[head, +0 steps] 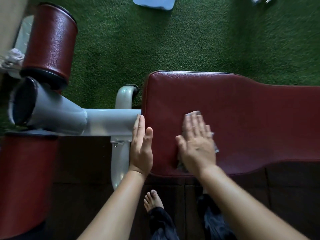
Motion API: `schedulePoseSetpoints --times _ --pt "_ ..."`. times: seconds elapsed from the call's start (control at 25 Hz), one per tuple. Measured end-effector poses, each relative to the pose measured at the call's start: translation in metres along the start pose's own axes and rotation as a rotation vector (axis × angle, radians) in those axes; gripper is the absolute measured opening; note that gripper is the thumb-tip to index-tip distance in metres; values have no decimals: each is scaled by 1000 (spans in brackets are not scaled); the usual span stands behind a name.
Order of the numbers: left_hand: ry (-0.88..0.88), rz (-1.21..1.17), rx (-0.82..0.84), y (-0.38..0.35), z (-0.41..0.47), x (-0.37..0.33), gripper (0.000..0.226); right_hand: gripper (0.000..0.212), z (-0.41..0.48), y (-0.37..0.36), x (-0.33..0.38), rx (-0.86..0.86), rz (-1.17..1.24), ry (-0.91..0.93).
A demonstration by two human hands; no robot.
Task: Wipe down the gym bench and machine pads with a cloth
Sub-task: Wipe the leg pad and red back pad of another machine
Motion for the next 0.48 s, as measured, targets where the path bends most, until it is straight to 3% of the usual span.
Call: schedulePoseSetpoints --times 0.12,0.2,0.28,0.4,0.48 --pt "101 -291 -32 4 4 0 84 76 -40 -21 86 64 11 312" --pt "152 -404 -4 7 9 3 84 70 -31 -21 79 65 -16 454" --pt "155 -428 57 10 15 6 95 69 -3 -11 44 63 -22 370" --pt "124 -413 99 11 27 6 93 71 21 -4 26 16 14 97" --pt "101 -379 101 10 36 3 91 73 8 -12 59 16 12 138"
Point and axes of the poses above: each hand's wrist, its own z-axis towards the middle knuckle, its own y-axis out of the back of the hand, x = y × z, the point moved 3 cm from there along z, towards the middle knuckle, and after that the axes turned 3 degrees about -y, right-handed, at the moved point
